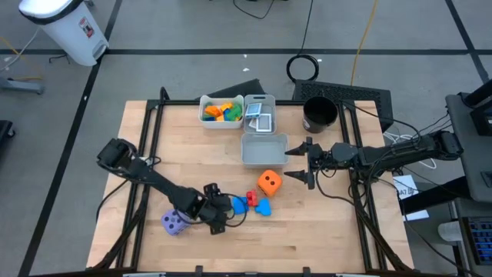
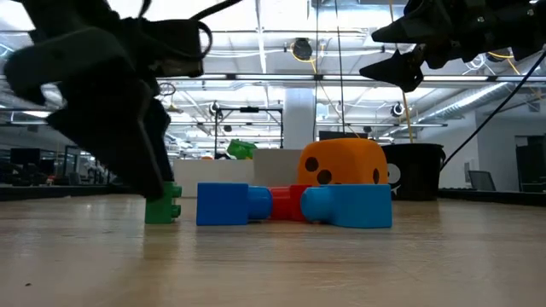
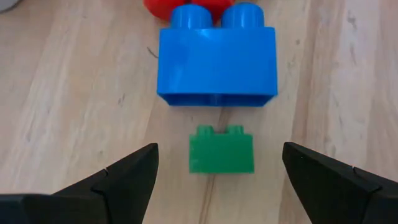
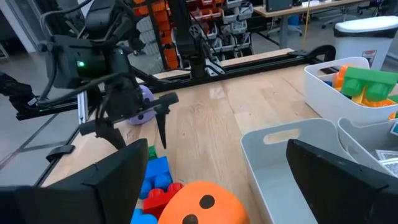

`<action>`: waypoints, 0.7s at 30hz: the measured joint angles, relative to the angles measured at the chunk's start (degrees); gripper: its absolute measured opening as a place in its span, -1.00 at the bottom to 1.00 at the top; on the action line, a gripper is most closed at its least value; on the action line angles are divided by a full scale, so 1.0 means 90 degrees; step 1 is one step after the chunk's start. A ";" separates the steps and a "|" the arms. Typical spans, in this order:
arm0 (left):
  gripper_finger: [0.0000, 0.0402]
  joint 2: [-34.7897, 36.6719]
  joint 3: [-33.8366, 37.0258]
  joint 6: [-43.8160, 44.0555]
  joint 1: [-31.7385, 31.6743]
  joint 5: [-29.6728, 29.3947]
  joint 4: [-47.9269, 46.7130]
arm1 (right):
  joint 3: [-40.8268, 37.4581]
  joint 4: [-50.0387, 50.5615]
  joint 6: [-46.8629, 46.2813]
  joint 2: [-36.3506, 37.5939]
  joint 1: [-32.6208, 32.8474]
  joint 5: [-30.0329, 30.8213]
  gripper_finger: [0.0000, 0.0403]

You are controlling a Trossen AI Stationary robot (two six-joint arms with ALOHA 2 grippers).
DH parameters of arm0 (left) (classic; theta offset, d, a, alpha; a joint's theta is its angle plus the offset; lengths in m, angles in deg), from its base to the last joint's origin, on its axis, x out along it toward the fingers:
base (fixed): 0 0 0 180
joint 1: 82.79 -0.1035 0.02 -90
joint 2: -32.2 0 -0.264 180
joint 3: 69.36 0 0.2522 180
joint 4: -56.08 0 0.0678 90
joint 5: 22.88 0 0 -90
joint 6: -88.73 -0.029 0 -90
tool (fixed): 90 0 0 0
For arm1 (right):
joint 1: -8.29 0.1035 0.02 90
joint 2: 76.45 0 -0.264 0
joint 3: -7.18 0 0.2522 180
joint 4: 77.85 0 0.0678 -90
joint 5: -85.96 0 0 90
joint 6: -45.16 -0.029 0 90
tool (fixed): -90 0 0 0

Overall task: Pick & Place Toys
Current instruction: Put the green game piece into the white bin

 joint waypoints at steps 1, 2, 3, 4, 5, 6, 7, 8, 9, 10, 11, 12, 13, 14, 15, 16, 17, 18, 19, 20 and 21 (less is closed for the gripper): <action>0.74 -0.0005 0.0000 -0.0027 -0.0033 0.0004 0.0065 | 0.0000 0.0001 0.0000 -0.0001 -0.0001 -0.0001 0.77; 0.74 -0.0007 0.0000 -0.0072 -0.0050 0.0018 0.0162 | 0.0000 0.0013 0.0002 -0.0002 0.0000 0.0000 0.77; 0.74 -0.0007 0.0000 -0.0077 -0.0083 0.0057 0.0233 | 0.0000 0.0016 0.0006 -0.0002 0.0000 0.0000 0.77; 0.74 -0.0004 0.0000 -0.0077 -0.0102 0.0111 0.0283 | 0.0000 0.0016 0.0011 -0.0002 0.0000 0.0000 0.77; 0.74 -0.0004 0.0000 -0.0080 -0.0124 0.0179 0.0292 | 0.0000 0.0023 0.0013 -0.0002 0.0000 0.0000 0.77; 0.74 -0.0004 0.0000 -0.0086 -0.0147 0.0234 0.0272 | 0.0000 0.0025 0.0017 -0.0002 0.0000 -0.0002 0.77; 0.74 -0.0004 0.0000 -0.0095 -0.0156 0.0305 0.0231 | 0.0000 0.0024 0.0017 -0.0002 0.0000 -0.0002 0.77; 0.74 -0.0004 0.0000 -0.0096 -0.0156 0.0341 0.0187 | 0.0000 0.0027 0.0017 -0.0002 0.0000 -0.0003 0.77; 0.74 -0.0004 0.0008 -0.0097 -0.0160 0.0354 0.0178 | 0.0000 0.0027 0.0015 -0.0002 0.0000 -0.0005 0.77; 0.74 -0.0004 0.0030 -0.0097 -0.0159 0.0356 0.0190 | 0.0000 0.0027 -0.0005 -0.0002 0.0000 -0.0005 0.77; 0.74 -0.0029 0.0044 -0.0094 -0.0159 0.0350 0.0187 | 0.0000 0.0027 -0.0024 -0.0002 0.0000 -0.0005 0.77; 0.74 -0.0067 0.0046 -0.0075 -0.0159 0.0342 0.0178 | 0.0000 0.0028 -0.0035 -0.0002 0.0000 -0.0006 0.77; 0.74 -0.0112 0.0049 -0.0066 -0.0159 0.0340 0.0180 | 0.0000 0.0029 -0.0044 -0.0002 0.0000 -0.0007 0.77; 0.74 -0.0173 0.0049 -0.0068 -0.0161 0.0346 0.0194 | 0.0000 0.0031 -0.0044 0.0000 0.0000 -0.0009 0.77; 0.74 -0.0252 0.0049 -0.0065 -0.0165 0.0351 0.0243 | 0.0000 0.0030 -0.0046 0.0000 0.0000 -0.0007 0.77; 0.73 -0.0319 0.0049 -0.0064 -0.0166 0.0353 0.0307 | 0.0000 0.0031 -0.0046 -0.0001 0.0000 -0.0007 0.77; 0.71 -0.0362 0.0043 -0.0071 -0.0169 0.0353 0.0339 | 0.0000 0.0038 -0.0046 -0.0002 0.0000 -0.0007 0.77; 0.68 -0.0379 0.0044 -0.0090 -0.0177 0.0357 0.0353 | 0.0000 0.0034 -0.0046 0.0000 0.0000 -0.0007 0.77; 0.63 -0.0381 0.0044 -0.0094 -0.0189 0.0380 0.0372 | 0.0000 0.0025 -0.0046 0.0000 0.0000 -0.0007 0.77; 0.56 -0.0381 0.0044 -0.0092 -0.0212 0.0412 0.0378 | 0.0000 0.0029 -0.0046 -0.0002 0.0000 -0.0007 0.77; 0.48 -0.0381 0.0041 -0.0085 -0.0233 0.0440 0.0386 | -0.0002 0.0024 -0.0046 0.0000 0.0000 -0.0007 0.77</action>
